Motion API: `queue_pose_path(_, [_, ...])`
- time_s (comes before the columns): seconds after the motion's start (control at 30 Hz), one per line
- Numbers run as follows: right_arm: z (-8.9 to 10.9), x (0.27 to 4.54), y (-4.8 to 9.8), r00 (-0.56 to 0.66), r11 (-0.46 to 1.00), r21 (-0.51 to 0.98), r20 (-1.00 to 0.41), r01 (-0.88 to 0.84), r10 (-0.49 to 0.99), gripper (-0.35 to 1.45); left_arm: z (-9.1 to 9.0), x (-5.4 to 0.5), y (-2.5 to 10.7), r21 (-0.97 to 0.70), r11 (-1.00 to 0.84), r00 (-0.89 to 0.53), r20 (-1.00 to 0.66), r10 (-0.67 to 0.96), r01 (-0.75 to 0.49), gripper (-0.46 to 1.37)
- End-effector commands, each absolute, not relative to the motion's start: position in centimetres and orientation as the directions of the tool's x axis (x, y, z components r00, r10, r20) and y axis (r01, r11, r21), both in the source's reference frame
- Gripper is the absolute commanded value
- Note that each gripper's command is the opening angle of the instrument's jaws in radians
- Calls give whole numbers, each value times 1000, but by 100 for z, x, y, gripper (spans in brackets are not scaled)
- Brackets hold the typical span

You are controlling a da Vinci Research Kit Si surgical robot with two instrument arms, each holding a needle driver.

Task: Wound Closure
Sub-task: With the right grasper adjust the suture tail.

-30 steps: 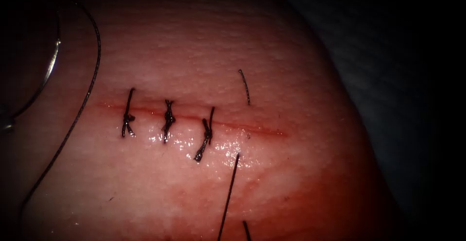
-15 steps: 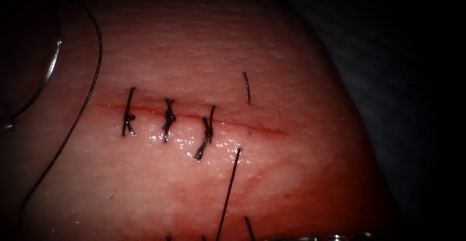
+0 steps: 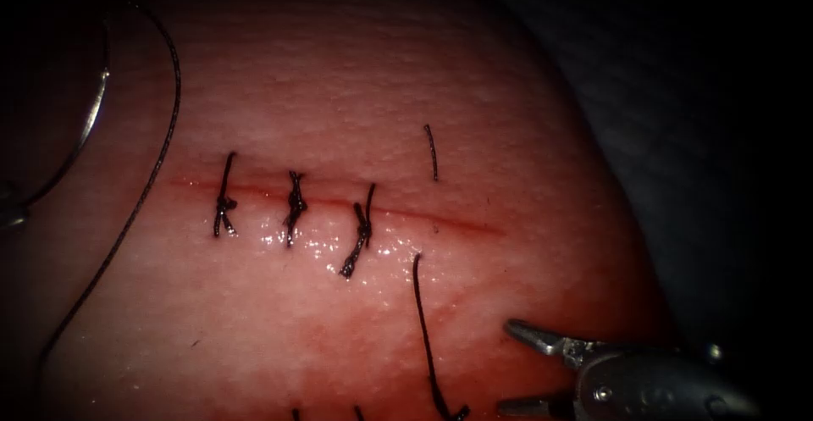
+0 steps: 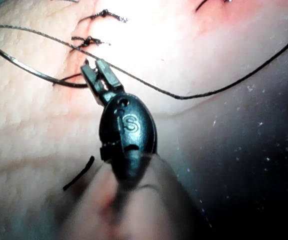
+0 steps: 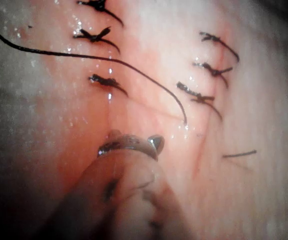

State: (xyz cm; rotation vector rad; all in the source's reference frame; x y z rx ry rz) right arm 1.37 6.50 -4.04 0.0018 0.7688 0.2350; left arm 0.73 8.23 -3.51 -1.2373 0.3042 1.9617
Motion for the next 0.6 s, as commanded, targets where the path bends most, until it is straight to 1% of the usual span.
queue_pose_path(0.03, [-404,133,655,710,972,88,-669,-218,220,125,-351,73,824,-199,-670,-220,-846,486,-715,-35])
queue_pose_path(0.1, [-400,125,668,672,933,169,-654,-317,347,124,-351,73,824,-199,-670,-220,-846,486,-715,-35])
queue_pose_path(0.13, [-399,123,672,656,920,187,-653,-345,379,123,-351,73,824,-199,-670,-220,-846,486,-715,-35])
queue_pose_path(0.17, [-396,120,679,621,894,210,-656,-395,429,123,-351,73,824,-199,-670,-220,-846,486,-715,-35])
queue_pose_path(0.23, [-391,119,694,528,815,313,-637,-488,561,114,-351,72,824,-200,-671,-219,-846,485,-714,-35])
queue_pose_path(0.3, [-386,121,704,445,753,389,-628,-531,638,107,-351,72,823,-200,-671,-220,-846,485,-714,-35])
queue_pose_path(0.33, [-383,122,708,423,737,406,-626,-541,655,100,-351,73,823,-200,-671,-220,-846,485,-714,-35])
queue_pose_path(0.4, [-376,126,717,397,706,428,-609,-564,687,96,-351,73,823,-200,-671,-220,-846,485,-714,-35])
queue_pose_path(0.43, [-371,130,723,381,683,443,-594,-581,709,88,-351,73,823,-200,-671,-220,-846,485,-714,-35])
queue_pose_path(0.5, [-365,134,731,366,664,455,-582,-593,726,86,-351,73,824,-200,-672,-219,-846,485,-713,-35])
queue_pose_path(0.6, [-354,141,742,346,640,469,-568,-609,746,78,-350,73,824,-200,-672,-219,-846,485,-713,-35])
